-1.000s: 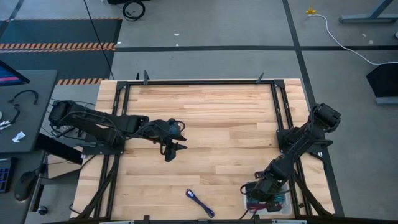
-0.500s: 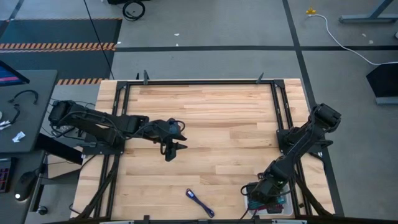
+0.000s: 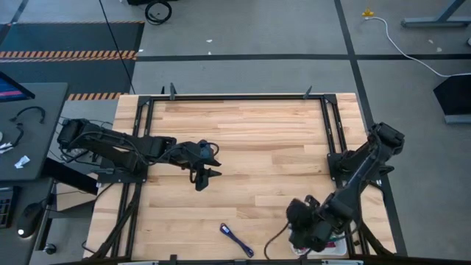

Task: Pick and place USB-C Cables
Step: Put the purple USB cable into the white bin

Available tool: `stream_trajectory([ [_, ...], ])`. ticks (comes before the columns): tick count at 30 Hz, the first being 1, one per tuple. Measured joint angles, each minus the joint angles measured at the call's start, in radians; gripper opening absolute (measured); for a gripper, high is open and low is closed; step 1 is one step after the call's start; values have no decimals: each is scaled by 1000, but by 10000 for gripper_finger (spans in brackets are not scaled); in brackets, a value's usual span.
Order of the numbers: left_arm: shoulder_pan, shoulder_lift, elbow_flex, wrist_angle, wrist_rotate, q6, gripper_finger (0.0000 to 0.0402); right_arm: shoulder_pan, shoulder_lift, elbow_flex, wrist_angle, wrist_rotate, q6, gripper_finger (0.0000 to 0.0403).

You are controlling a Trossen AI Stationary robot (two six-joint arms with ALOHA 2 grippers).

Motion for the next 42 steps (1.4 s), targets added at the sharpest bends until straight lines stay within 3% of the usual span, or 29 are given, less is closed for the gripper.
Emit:
stream_trajectory([
  [6, -14, 0, 0, 9, 18, -40, 172, 70, 1, -49, -2, 477, 253, 130],
  [11, -84, 0, 0, 46, 114, 4, 172, 101, 2, -131, 50, 718, 380, 128],
  [16, -219, 0, 1, 62, 120, 100, 172, 119, 3, -146, 144, 735, 360, 128],
  [20, -329, 12, 1, 54, 119, 175, 172, 144, 3, -146, 294, 764, 233, 128],
  [26, -427, 51, 0, 32, 70, 65, 172, 180, 3, -146, 475, 752, 21, 128],
  [32, -446, 164, 1, 94, 68, 50, 172, 197, 1, -146, 685, 750, -149, 128],
  [39, -414, 347, 10, 385, 66, 106, 172, 186, 0, -146, 872, 742, -278, 128],
  [42, -383, 434, 66, 391, 88, 113, 175, 191, 0, -134, 888, 725, -307, 127],
])
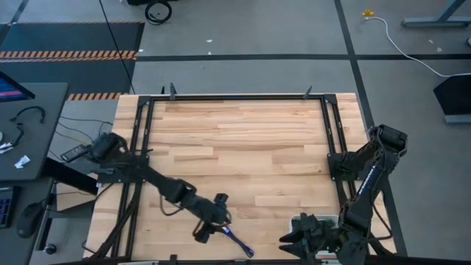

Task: Pick and place USB-C Cables
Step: Put the purple USB cable into the white bin

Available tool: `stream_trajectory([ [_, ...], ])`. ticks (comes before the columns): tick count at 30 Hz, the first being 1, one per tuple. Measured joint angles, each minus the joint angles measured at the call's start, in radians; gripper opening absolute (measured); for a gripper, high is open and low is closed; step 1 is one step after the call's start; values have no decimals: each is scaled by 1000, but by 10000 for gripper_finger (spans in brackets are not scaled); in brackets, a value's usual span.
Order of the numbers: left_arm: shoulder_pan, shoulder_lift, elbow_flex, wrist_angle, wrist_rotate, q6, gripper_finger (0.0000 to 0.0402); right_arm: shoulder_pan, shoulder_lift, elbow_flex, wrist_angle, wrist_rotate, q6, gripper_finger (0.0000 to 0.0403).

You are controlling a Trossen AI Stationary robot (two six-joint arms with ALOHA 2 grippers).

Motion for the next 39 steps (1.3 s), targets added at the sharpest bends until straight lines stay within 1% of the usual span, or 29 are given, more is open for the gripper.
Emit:
stream_trajectory([
  [2, 21, 47, 44, -38, 27, 20, 180, 4, 0, 11, -2, -29, -4, 126],
  [3, 29, 63, 68, -62, 35, 22, 183, 3, 0, 16, -12, -63, -13, 124],
  [4, 36, 72, 89, -102, 36, 13, 185, -7, 0, 19, -23, -108, -32, 123],
  [5, 42, 76, 114, -146, 38, -2, 186, -25, 0, 19, -39, -181, -62, 121],
  [6, 48, 76, 143, -209, 40, -23, 187, -49, 0, 20, -65, -271, -92, 119],
  [8, 61, 71, 214, -390, 42, -87, 187, -108, 1, 20, -137, -427, -145, 113],
  [9, 66, 67, 254, -497, 42, -113, 185, -135, 2, 20, -173, -484, -169, 109],
  [11, 69, 60, 329, -688, 39, -140, 179, -194, 2, 17, -230, -552, -220, 102],
  [13, 66, 57, 400, -832, 16, -141, 172, -243, 2, -5, -196, -564, -252, 97],
  [15, 52, 53, 451, -939, -10, -145, 165, -296, 10, -32, -87, -554, -331, 96],
  [16, 45, 52, 473, -965, -19, -153, 161, -326, 17, -39, -26, -585, -395, 96],
  [18, 24, 52, 516, -1042, -34, -178, 154, -370, 53, -36, 36, -656, -508, 99],
  [21, -18, 52, 560, -1135, -47, -216, 145, -402, 146, 16, 30, -668, -593, 103],
  [24, -77, 49, 571, -1242, -76, -272, 139, -402, 251, 101, 28, -649, -592, 110],
  [27, -151, 35, 572, -1336, -146, -358, 132, -394, 365, 211, -22, -619, -572, 125],
  [30, -237, 34, 572, -1390, -252, -445, 126, -390, 471, 349, -151, -580, -540, 149],
  [32, -289, 32, 572, -1382, -348, -521, 123, -390, 534, 438, -260, -565, -479, 168],
  [35, -363, 32, 572, -1366, -517, -689, 120, -393, 618, 551, -412, -571, -384, 194],
  [37, -407, 32, 572, -1364, -637, -814, 117, -394, 662, 605, -493, -571, -338, 203],
  [39, -440, 32, 572, -1364, -742, -934, 116, -393, 696, 638, -538, -575, -300, 205],
])
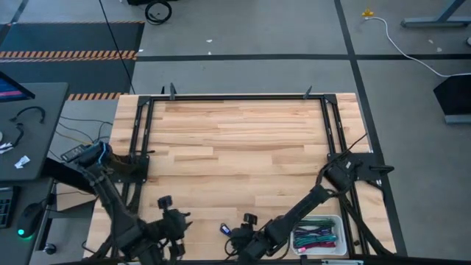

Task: Pick and place USB-C Cables
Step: Put the purple USB cable into the white bin

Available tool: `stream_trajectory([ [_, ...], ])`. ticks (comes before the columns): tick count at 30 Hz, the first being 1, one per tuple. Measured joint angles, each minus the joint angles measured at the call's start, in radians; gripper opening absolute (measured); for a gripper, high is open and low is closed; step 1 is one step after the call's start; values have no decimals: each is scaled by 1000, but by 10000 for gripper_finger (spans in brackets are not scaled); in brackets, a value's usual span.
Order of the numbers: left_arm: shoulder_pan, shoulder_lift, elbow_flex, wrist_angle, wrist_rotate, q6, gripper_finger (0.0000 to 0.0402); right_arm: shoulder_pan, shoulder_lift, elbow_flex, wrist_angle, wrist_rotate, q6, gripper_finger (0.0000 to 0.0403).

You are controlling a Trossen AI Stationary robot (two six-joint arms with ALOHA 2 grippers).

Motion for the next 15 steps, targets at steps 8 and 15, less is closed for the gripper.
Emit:
stream_trajectory([
  [8, -65, 0, 0, 31, -363, -344, 103, 9, 66, 17, -25, -34, 69, 167],
  [15, -66, 0, 0, 171, -404, -303, 28, 19, 60, -17, -44, -29, 98, 84],
])
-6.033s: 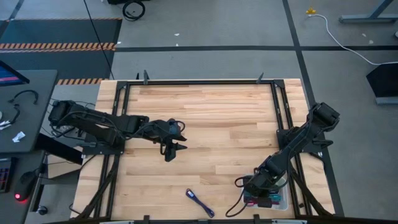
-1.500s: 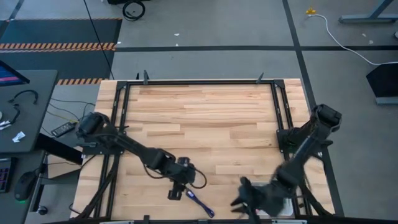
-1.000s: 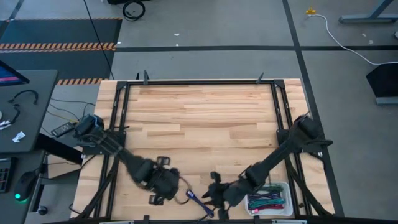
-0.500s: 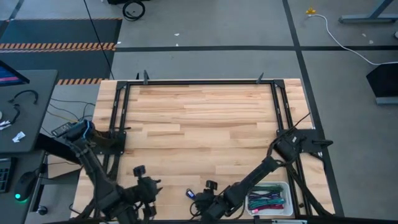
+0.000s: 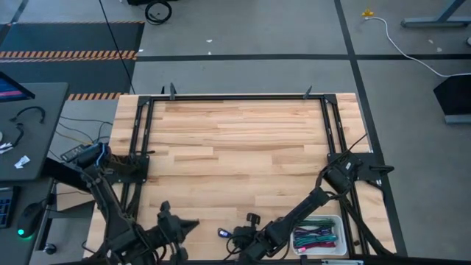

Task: Pick and place USB-C Cables
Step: Put the purple USB cable into the white bin

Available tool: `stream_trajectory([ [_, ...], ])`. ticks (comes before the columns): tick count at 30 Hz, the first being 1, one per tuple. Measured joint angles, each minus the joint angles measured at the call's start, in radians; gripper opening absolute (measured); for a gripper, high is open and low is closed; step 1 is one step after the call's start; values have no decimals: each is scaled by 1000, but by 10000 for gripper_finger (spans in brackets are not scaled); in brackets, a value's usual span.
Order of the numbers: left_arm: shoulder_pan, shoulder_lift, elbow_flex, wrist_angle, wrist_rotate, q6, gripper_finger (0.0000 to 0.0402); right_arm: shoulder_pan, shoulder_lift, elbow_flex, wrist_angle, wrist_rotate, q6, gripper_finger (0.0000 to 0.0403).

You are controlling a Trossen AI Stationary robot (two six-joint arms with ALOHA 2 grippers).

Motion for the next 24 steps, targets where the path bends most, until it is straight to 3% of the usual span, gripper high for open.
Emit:
stream_trajectory([
  [4, 7, 0, 0, 190, 165, 251, 8, 4, -7, -2, -13, -14, 33, 34],
  [9, 45, 0, 0, 405, 387, 506, 5, 12, -53, -10, -75, -10, 14, 31],
  [17, 123, 0, 0, 478, 400, 609, 13, 32, -233, -9, -227, 81, -49, 31],
  [24, 185, 0, 0, 501, 400, 704, 4, 146, -441, -8, -348, 139, -81, 31],
])
